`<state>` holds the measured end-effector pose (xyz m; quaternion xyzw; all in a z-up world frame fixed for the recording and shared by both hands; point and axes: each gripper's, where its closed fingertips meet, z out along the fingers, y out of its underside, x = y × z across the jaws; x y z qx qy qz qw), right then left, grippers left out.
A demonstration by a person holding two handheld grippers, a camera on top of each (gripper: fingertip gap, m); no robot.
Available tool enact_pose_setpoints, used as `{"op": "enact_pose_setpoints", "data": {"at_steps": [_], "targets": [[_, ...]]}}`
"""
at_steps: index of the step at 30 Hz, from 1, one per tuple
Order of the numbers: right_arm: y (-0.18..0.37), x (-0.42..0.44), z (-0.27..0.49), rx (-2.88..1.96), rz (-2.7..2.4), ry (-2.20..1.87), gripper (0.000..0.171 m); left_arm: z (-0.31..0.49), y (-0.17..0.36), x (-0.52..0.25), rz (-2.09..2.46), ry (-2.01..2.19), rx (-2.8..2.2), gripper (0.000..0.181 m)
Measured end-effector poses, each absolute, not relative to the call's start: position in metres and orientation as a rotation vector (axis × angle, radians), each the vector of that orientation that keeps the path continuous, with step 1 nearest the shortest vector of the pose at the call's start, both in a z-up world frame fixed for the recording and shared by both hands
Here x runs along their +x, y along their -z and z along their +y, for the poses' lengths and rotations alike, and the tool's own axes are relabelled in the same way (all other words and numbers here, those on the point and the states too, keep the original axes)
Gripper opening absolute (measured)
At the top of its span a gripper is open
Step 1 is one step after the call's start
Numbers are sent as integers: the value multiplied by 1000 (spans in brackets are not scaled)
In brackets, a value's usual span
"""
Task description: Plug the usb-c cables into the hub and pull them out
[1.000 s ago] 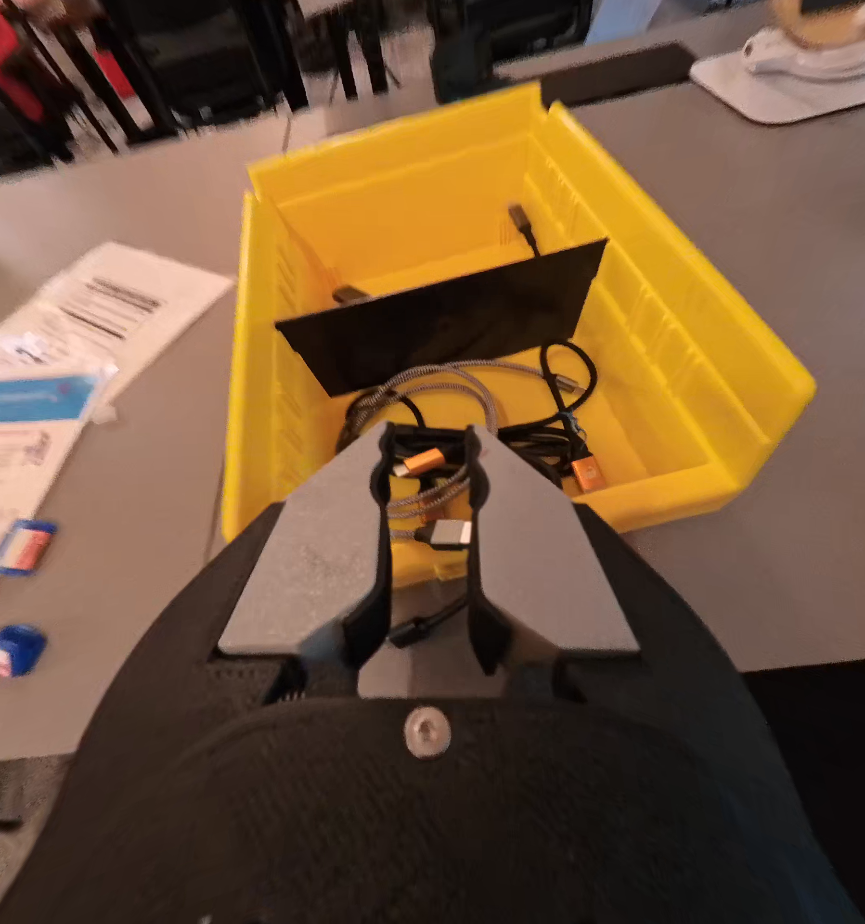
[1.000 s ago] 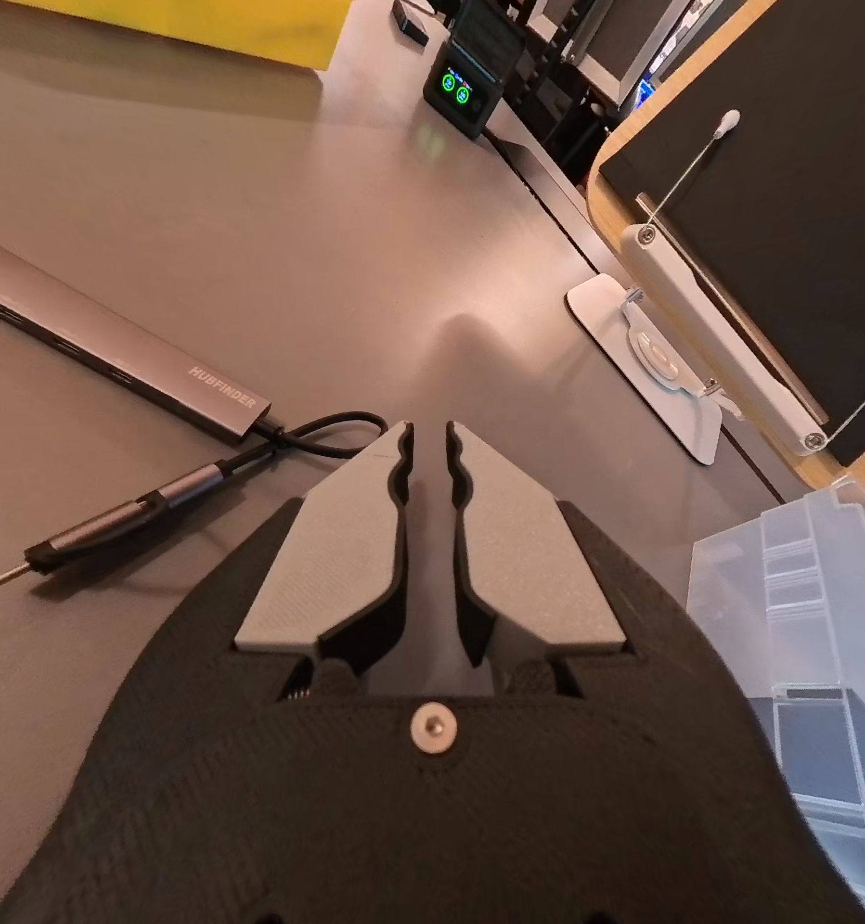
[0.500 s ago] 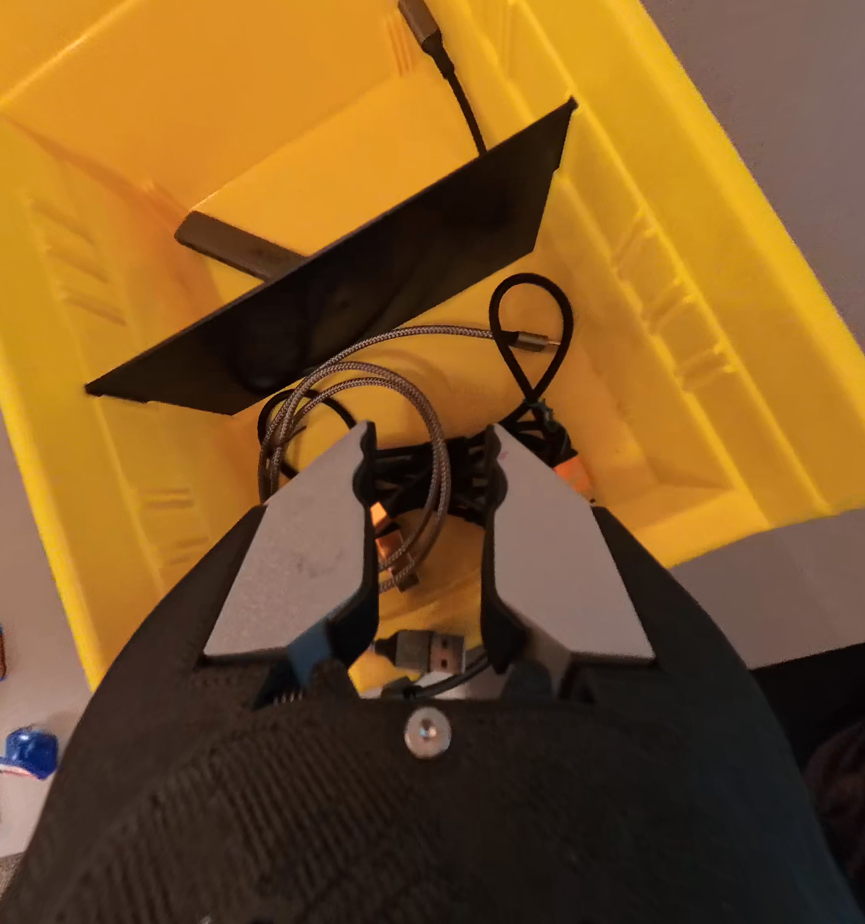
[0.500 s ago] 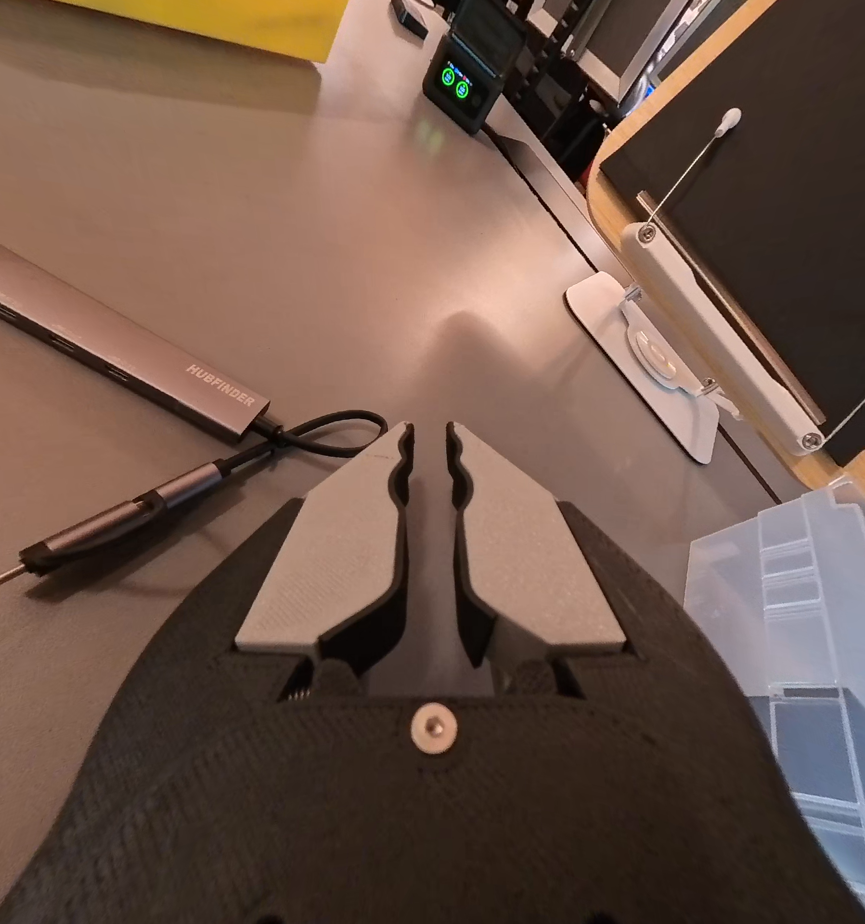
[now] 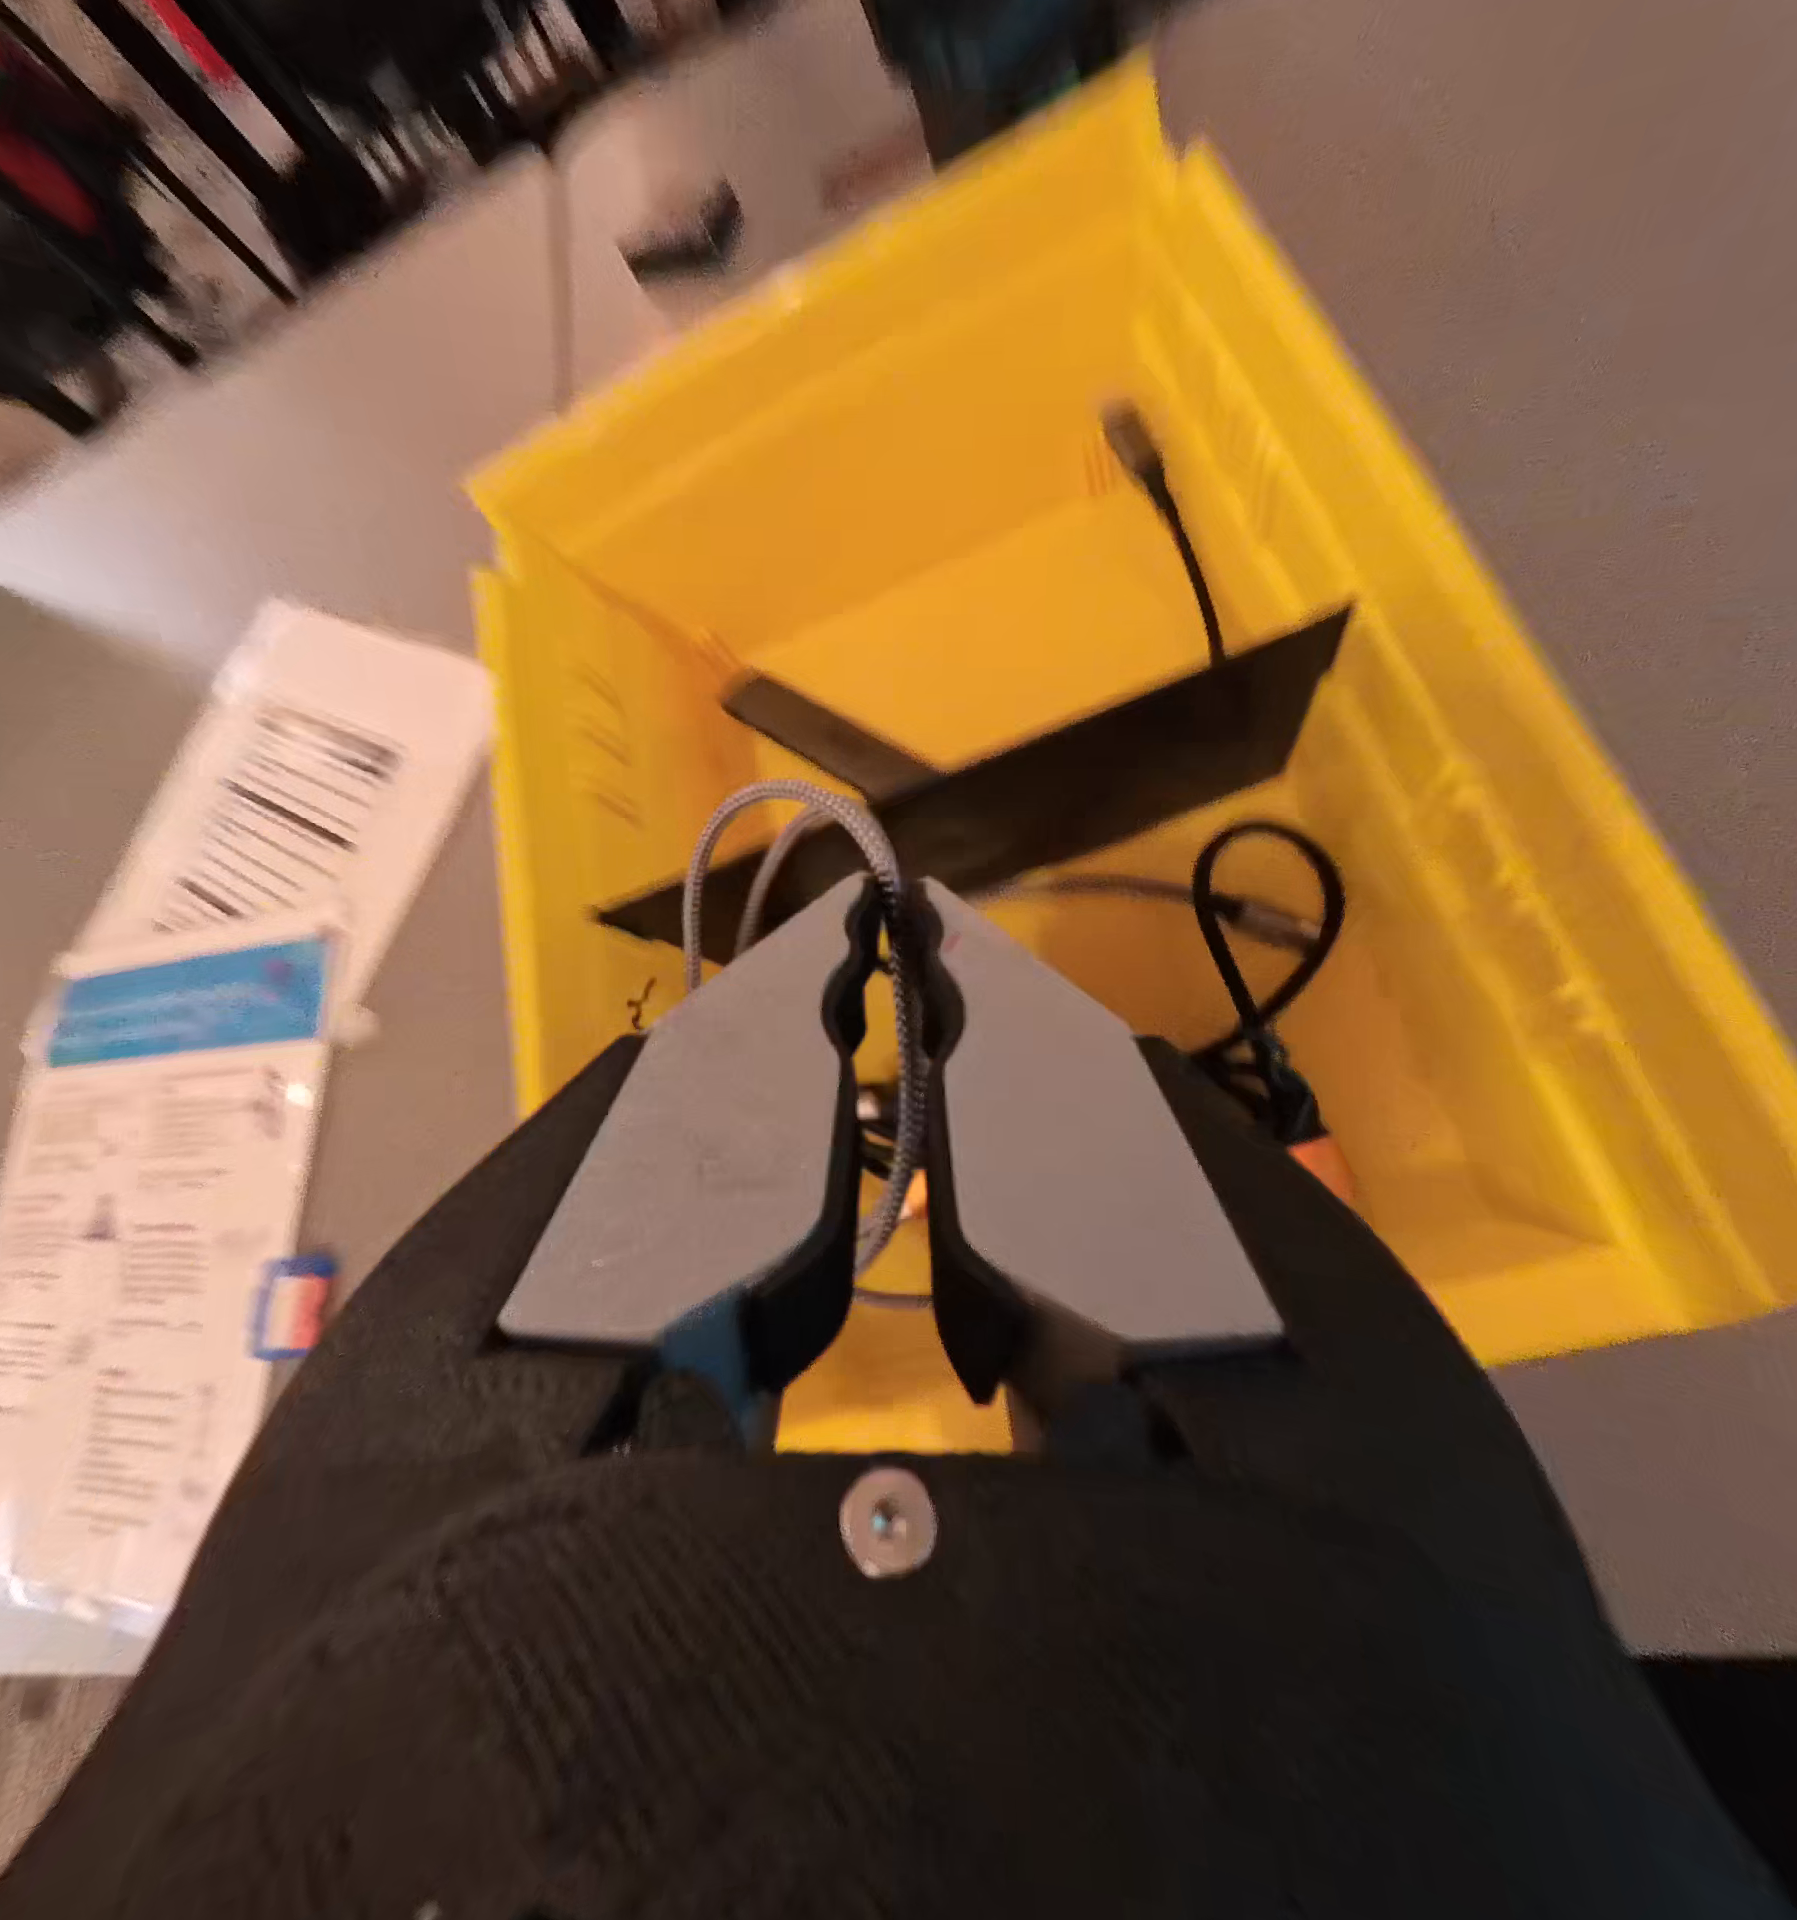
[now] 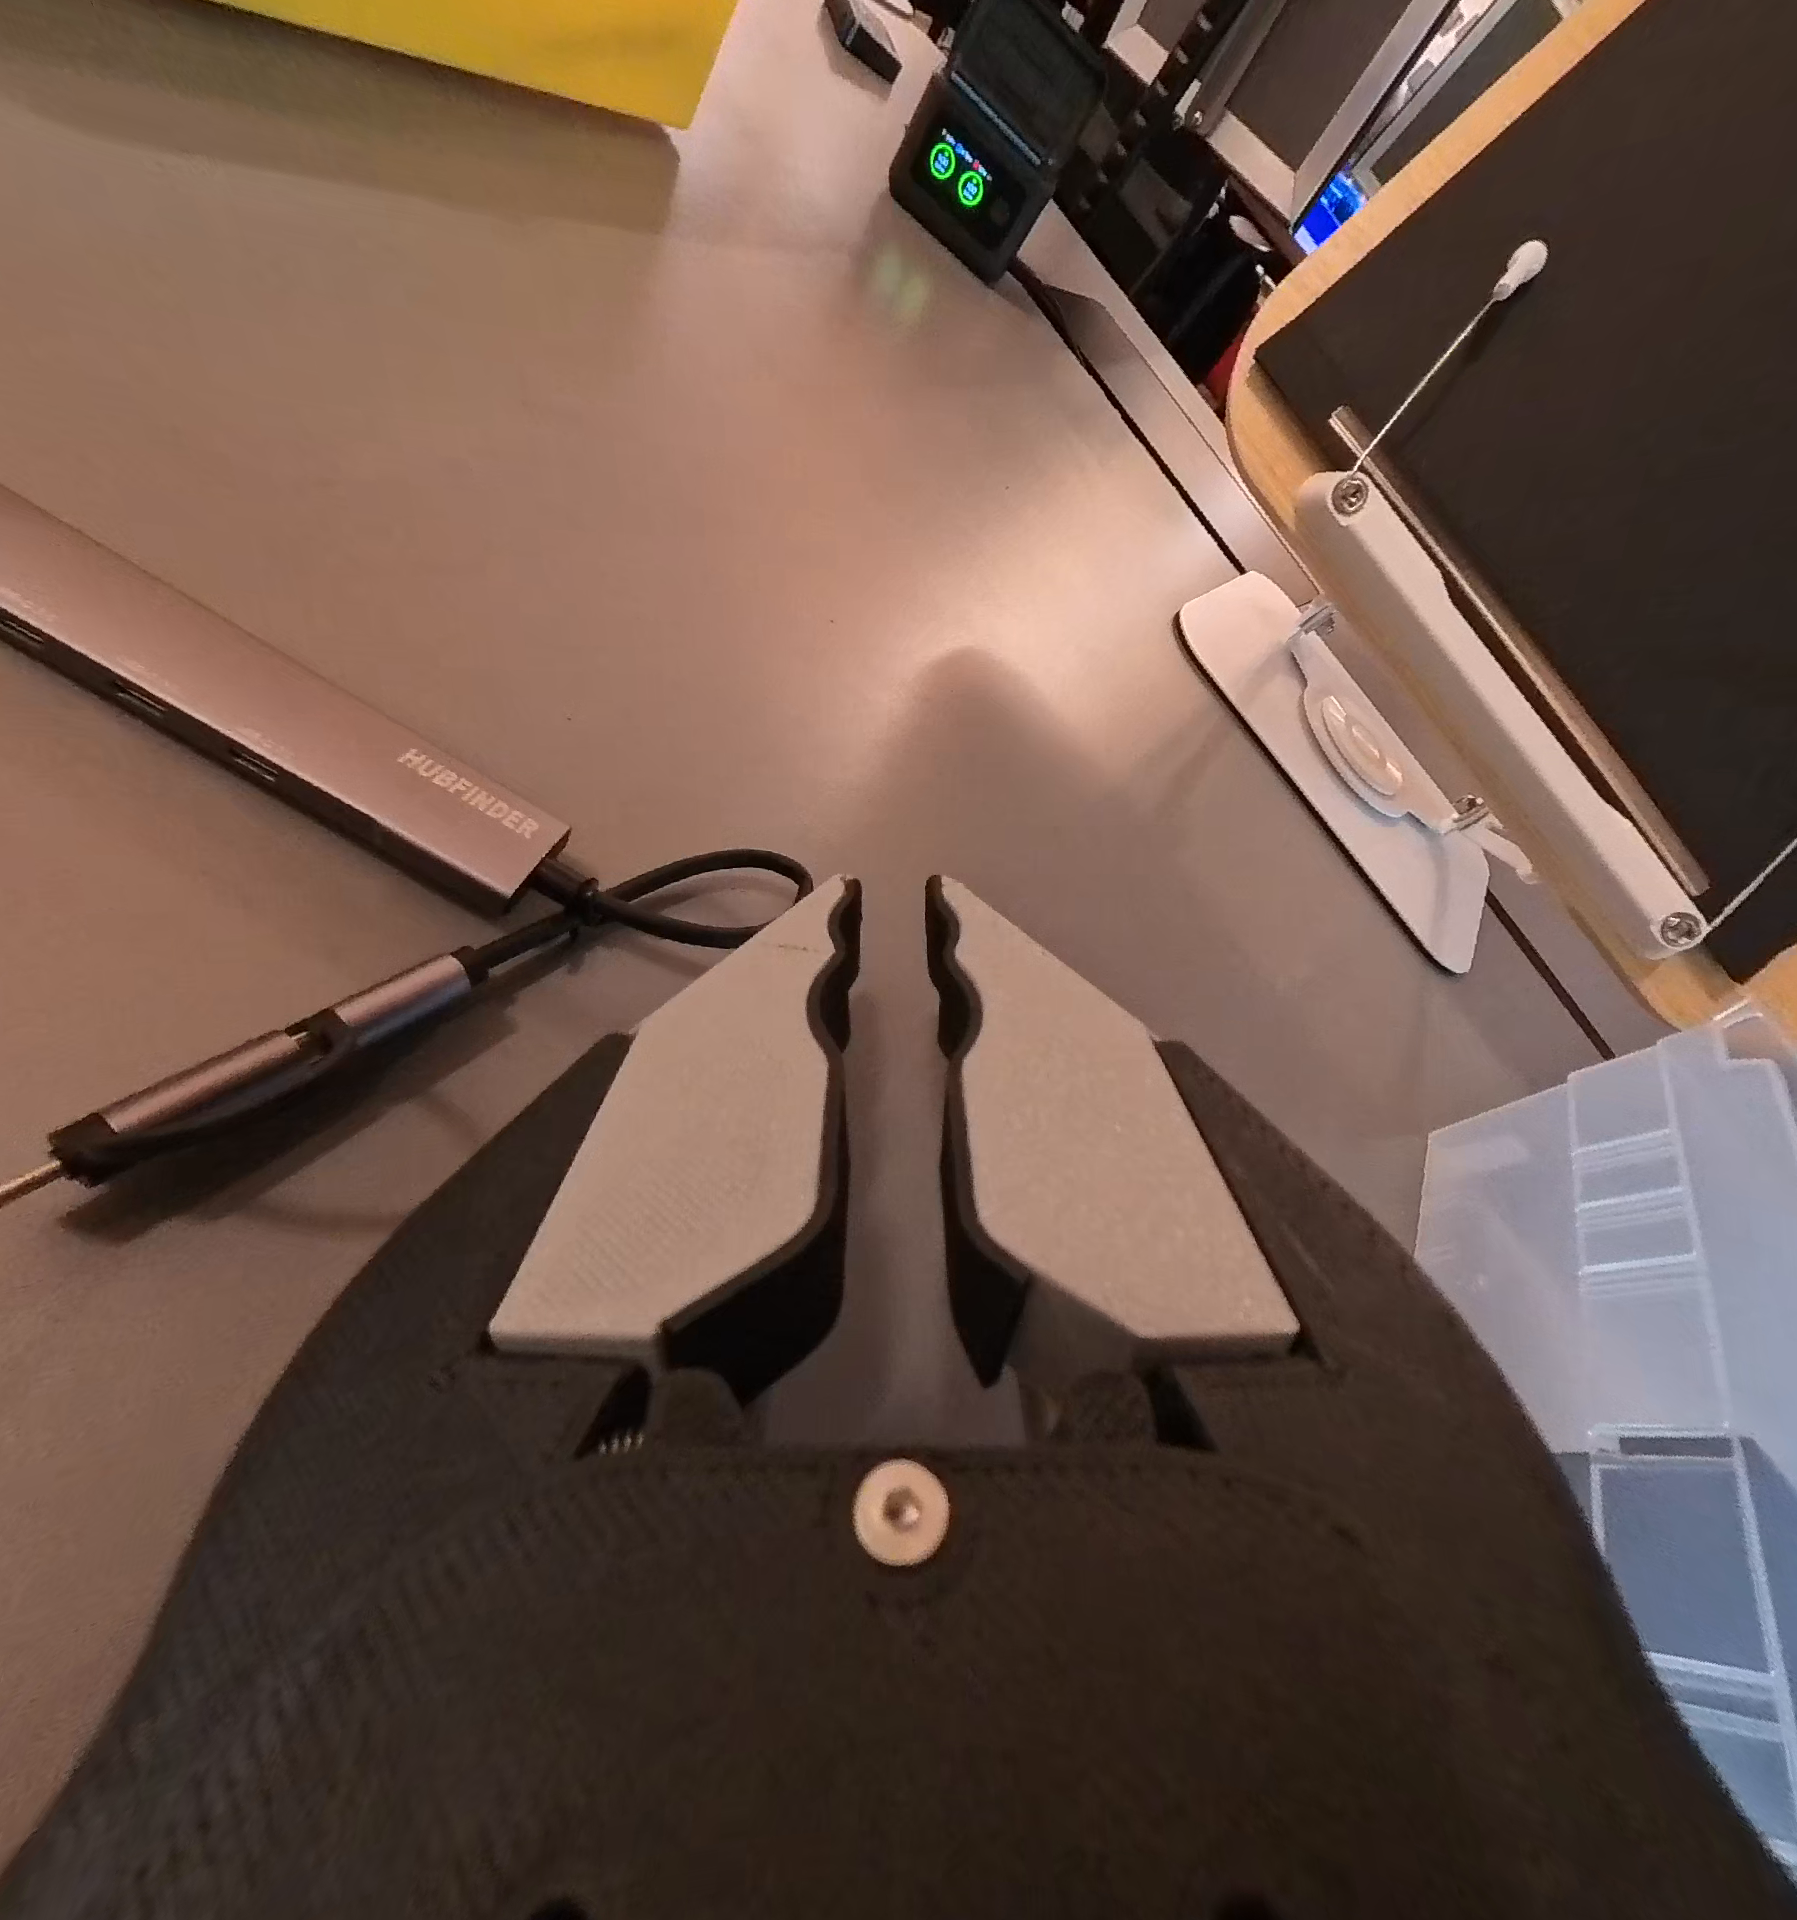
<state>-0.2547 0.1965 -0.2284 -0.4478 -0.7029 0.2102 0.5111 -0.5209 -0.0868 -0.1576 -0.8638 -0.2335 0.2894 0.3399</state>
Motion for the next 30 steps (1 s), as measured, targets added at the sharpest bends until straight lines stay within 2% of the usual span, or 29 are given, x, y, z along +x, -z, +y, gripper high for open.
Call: {"op": "enact_pose_setpoints", "data": {"at_steps": [1,5,9,14,19,26,30], "targets": [[228,-255,197,-1078,-1692,-505,9,-88,134,-522,-594,-808,-2167,1],[228,-255,197,-1082,-1687,-506,9,-79,35,-495,-434,-936,-1820,1],[227,-254,198,-1086,-1681,-513,9,-40,-12,-413,-158,-729,-1693,0],[219,-254,176,-998,-1714,-649,16,12,-18,-332,101,-550,-1633,1],[216,-253,167,-955,-1718,-684,18,68,-13,-308,219,-603,-1678,1],[217,-253,164,-932,-1730,-673,18,113,-66,-243,428,-538,-1596,1],[216,-251,159,-911,-1736,-700,18,149,-36,-238,454,-485,-1698,1]]}}
